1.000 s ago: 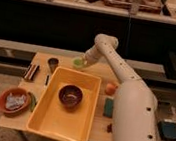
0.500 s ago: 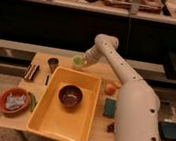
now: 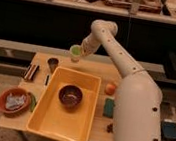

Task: Stack cups on top of each other

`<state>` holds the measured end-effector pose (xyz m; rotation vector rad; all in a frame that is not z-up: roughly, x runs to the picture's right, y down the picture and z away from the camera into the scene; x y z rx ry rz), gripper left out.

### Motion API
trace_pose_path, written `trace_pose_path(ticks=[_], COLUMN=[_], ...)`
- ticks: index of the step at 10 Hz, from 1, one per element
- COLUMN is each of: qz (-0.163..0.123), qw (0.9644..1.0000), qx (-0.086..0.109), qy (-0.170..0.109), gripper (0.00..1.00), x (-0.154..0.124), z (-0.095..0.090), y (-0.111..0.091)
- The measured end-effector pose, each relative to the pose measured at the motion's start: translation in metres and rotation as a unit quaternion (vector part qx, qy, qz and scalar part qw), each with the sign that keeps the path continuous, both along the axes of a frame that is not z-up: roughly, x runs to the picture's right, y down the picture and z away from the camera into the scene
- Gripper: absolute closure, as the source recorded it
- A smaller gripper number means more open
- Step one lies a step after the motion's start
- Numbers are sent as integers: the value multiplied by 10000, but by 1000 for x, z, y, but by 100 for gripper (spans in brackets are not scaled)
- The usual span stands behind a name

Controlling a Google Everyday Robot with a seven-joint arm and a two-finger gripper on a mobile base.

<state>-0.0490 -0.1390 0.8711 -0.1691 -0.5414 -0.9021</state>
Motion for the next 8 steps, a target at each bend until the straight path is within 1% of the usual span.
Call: trace_pose_path(ticks=[2,4,6,7,8], qz=[-194,-374,-520,-628,-711], qw=[9996,9985,9971,9960,9951], qx=[146,277,331,327,307], qy=[-115,-290,-445,-550,-622], gripper=[100,100,100,100,100], x=[-30,-63,-90,-104,-111], z=[-10,-19,-25,-27,-28], y=[-12,-24,-27,-25,-22])
